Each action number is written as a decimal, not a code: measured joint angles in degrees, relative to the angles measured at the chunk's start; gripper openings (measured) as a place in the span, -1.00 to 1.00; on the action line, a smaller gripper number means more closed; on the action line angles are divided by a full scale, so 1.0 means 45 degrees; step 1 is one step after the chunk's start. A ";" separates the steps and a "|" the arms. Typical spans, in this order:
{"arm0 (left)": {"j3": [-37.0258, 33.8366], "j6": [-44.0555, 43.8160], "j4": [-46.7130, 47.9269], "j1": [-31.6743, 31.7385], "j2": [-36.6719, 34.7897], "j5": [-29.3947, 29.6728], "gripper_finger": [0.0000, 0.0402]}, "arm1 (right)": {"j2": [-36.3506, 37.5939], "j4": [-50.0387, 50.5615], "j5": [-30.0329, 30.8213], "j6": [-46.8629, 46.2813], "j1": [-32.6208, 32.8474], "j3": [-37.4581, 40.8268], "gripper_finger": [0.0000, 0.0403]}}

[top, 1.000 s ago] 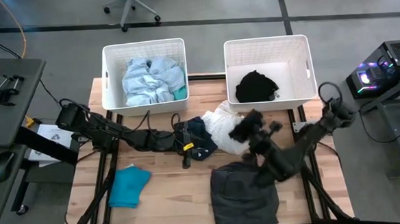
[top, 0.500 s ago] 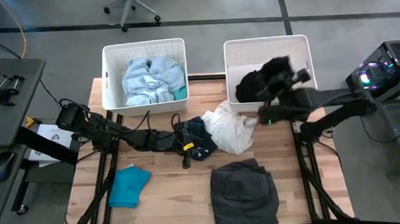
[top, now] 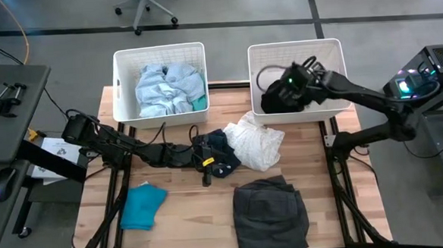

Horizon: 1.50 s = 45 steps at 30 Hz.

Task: Sort clothes
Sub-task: Put the black boxer into the right white laundry organizer, then put the white dress into the left white laundry organizer

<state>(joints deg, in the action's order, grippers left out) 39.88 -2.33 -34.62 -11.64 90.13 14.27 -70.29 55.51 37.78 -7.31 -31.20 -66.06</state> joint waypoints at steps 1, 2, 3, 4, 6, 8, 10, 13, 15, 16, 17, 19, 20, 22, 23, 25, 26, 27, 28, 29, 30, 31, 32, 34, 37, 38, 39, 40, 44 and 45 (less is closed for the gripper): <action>0.0000 0.0000 0.0002 0.0000 0.0000 0.0002 -0.22 | -0.0090 -0.0419 -0.0348 0.0231 -0.0293 0.0005 -0.93; 0.0000 0.0000 0.0002 -0.0001 0.0000 0.0002 -0.22 | -0.0179 -0.0699 -0.0543 0.0421 -0.0524 0.0016 -0.90; 0.0000 0.0000 0.0002 -0.0005 0.0000 0.0002 -0.22 | -0.0279 -0.0808 -0.0699 0.0539 -0.0722 0.0021 -0.86; 0.0000 0.0000 0.0002 -0.0005 0.0000 0.0002 -0.22 | -0.0372 -0.0866 -0.0912 0.0658 -0.0899 0.0030 -0.80; 0.0000 0.0000 0.0002 -0.0005 0.0001 0.0002 -0.22 | -0.0519 -0.0870 -0.1478 0.0727 -0.1209 0.0033 -0.65; 0.0000 -0.0005 0.0005 -0.0005 0.0000 0.0002 -0.22 | -0.0654 -0.0785 -0.2233 0.0662 -0.1489 0.0033 -0.47; 0.0000 -0.0042 0.0007 -0.0005 0.0000 0.0002 -0.22 | -0.0765 -0.0650 -0.3000 0.0622 -0.1720 0.0033 -0.31; 0.0000 -0.0121 0.0007 -0.0005 0.0000 0.0002 -0.22 | -0.0800 -0.0425 -0.3632 0.0588 -0.1961 0.0033 -0.11; 0.0000 -0.0116 0.0008 -0.0005 0.0000 0.0002 -0.22 | -0.0786 -0.0132 -0.3749 0.0205 -0.1997 -0.0024 -0.02; 0.0000 -0.0117 0.0007 -0.0005 0.0000 0.0002 -0.22 | -0.0786 0.0224 -0.3754 0.0014 -0.1996 -0.0151 0.01; 0.0000 -0.0118 0.0010 -0.0005 0.0000 0.0001 -0.22 | -0.0786 0.0492 -0.3756 -0.0108 -0.1993 -0.0345 0.02; 0.0000 -0.0112 0.0009 0.0002 0.0000 0.0001 -0.22 | -0.0766 0.0889 -0.3756 -0.0307 -0.1977 -0.0781 0.03; 0.0000 -0.0112 0.0002 0.0021 0.0000 0.0002 -0.22 | -0.0766 0.1169 -0.3759 -0.0353 -0.1954 -0.0994 0.03; 0.0000 -0.0121 0.0002 0.0065 0.0000 0.0002 -0.22 | -0.0766 0.1498 -0.3759 -0.0418 -0.1876 -0.1447 0.03; 0.0000 -0.0135 0.0002 0.0073 0.0000 0.0002 -0.22 | -0.0733 0.1487 -0.3755 -0.0484 -0.1794 -0.1640 0.03; 0.0000 -0.0136 0.0002 0.0073 0.0000 0.0002 -0.22 | -0.0600 0.1382 -0.3764 -0.0655 -0.1532 -0.1803 0.04; 0.0000 -0.0138 0.0002 0.0073 -0.0002 0.0002 -0.22 | -0.0524 0.1265 -0.3798 -0.0682 -0.1310 -0.1803 0.04; 0.0000 -0.0186 0.0002 0.0073 -0.0005 0.0002 -0.22 | -0.0453 0.1216 -0.3871 -0.0738 -0.1016 -0.1803 0.04; 0.0000 -0.0267 0.0002 0.0073 -0.0005 0.0002 -0.22 | -0.0392 0.1202 -0.4037 -0.0947 -0.0677 -0.1803 0.04; 0.0000 -0.0339 0.0002 0.0073 -0.0005 0.0002 -0.22 | -0.0339 0.1113 -0.4257 -0.1131 -0.0266 -0.1803 0.04; 0.0000 -0.0337 0.0002 0.0073 -0.0005 0.0002 -0.22 | -0.0284 0.0901 -0.4492 -0.1283 0.0179 -0.1803 0.04; 0.0000 -0.0335 0.0002 0.0073 -0.0005 0.0002 -0.22 | -0.0260 0.0656 -0.4673 -0.1304 0.0680 -0.1803 0.04; 0.0000 -0.0340 0.0002 0.0073 -0.0005 0.0002 -0.22 | -0.0226 0.0435 -0.4750 -0.1321 0.1278 -0.1803 0.04; 0.0000 -0.0348 0.0002 0.0073 -0.0005 0.0002 -0.22 | -0.0199 -0.0085 -0.4641 -0.1373 0.2507 -0.1803 0.04; 0.0000 -0.0437 0.0001 0.0073 -0.0005 0.0002 -0.22 | -0.0193 -0.0671 -0.3705 -0.1539 0.4554 -0.1803 0.04; 0.0000 -0.0445 0.0002 0.0073 -0.0005 0.0002 -0.22 | -0.0193 -0.0780 -0.3265 -0.1592 0.5300 -0.1803 0.04; 0.0000 -0.0452 0.0002 0.0073 -0.0005 0.0002 -0.22 | -0.0193 -0.0844 -0.2779 -0.1625 0.6001 -0.1803 0.04; 0.0000 -0.0457 0.0002 0.0073 -0.0005 0.0002 -0.22 | -0.0203 -0.0890 -0.2242 -0.1749 0.6726 -0.1780 0.04; 0.0000 -0.0466 0.0002 0.0073 -0.0005 0.0002 -0.22 | -0.0156 -0.1376 -0.0480 -0.2446 0.9299 -0.0813 0.04; 0.0000 -0.0468 0.0002 0.0073 -0.0005 0.0002 -0.22 | -0.0141 -0.1699 -0.0004 -0.2780 0.9811 -0.0382 0.04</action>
<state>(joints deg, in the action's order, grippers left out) 39.88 -4.43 -34.61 -11.31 90.11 14.28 -70.92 47.87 37.76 -19.82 12.95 -67.78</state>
